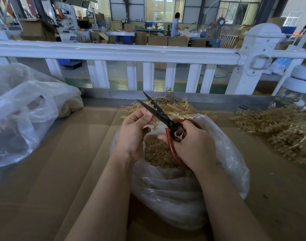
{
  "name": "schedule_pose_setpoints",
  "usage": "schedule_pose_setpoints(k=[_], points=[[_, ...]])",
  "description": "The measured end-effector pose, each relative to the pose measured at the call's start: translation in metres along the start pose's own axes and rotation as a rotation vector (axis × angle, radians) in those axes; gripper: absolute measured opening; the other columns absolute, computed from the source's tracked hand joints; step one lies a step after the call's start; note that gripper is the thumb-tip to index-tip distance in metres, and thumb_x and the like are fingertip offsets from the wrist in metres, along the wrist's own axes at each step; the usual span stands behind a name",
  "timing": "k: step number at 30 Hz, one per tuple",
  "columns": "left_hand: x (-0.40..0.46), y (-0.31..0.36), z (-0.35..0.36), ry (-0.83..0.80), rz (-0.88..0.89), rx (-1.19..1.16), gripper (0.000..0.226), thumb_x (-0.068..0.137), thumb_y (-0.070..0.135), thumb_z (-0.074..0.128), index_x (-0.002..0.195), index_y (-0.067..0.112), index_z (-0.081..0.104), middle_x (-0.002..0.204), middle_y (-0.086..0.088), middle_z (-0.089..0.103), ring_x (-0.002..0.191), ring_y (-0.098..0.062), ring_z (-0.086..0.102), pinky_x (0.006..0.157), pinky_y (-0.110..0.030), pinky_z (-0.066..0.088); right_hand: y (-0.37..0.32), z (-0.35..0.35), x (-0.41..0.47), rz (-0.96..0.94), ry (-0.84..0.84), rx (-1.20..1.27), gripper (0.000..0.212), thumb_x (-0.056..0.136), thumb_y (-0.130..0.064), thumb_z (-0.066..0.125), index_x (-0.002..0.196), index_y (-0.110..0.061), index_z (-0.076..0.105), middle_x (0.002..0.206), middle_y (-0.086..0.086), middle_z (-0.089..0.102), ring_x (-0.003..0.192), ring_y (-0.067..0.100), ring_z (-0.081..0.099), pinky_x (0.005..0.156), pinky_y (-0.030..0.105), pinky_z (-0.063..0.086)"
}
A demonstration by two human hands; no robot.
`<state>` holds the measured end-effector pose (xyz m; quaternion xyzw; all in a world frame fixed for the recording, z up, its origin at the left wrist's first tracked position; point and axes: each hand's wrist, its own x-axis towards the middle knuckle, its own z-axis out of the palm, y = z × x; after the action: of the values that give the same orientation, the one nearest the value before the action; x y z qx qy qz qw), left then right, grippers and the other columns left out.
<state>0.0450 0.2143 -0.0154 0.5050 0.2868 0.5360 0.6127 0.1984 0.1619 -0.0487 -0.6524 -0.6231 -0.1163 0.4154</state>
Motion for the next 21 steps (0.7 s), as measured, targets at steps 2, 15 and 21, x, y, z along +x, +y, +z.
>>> schedule_pose_setpoints(k=[2,15,21], points=[[-0.0005,0.0006,0.001,0.008,-0.007,0.008,0.02,0.098,0.006,0.047,0.083,0.013,0.059,0.073,-0.003,0.049,0.063,-0.007,0.043,0.064,-0.023,0.033,-0.0004,-0.0005,-0.0002,-0.009,0.018,0.008,0.065,0.078,-0.084,0.05,0.08,-0.021,0.064,0.067,-0.015,0.062,0.059,0.004,0.057,0.054,0.023,0.052],[-0.0011,0.0008,0.0024,0.032,0.004,0.005,0.022,0.097,0.012,0.053,0.079,0.018,0.064,0.072,0.0,0.051,0.063,-0.006,0.046,0.067,-0.024,0.035,-0.0009,-0.0021,0.0003,0.022,-0.037,0.03,0.069,0.074,-0.084,0.053,0.081,-0.017,0.068,0.068,-0.01,0.067,0.061,0.008,0.062,0.058,0.031,0.056],[0.0007,-0.0022,-0.0012,0.018,0.088,0.099,0.012,0.098,0.008,0.054,0.093,0.001,0.063,0.085,-0.015,0.054,0.079,-0.026,0.047,0.078,-0.039,0.036,-0.0042,-0.0026,-0.0004,0.001,0.032,-0.022,0.071,0.074,-0.09,0.042,0.082,-0.022,0.064,0.068,-0.016,0.062,0.059,0.003,0.055,0.052,0.02,0.048]])
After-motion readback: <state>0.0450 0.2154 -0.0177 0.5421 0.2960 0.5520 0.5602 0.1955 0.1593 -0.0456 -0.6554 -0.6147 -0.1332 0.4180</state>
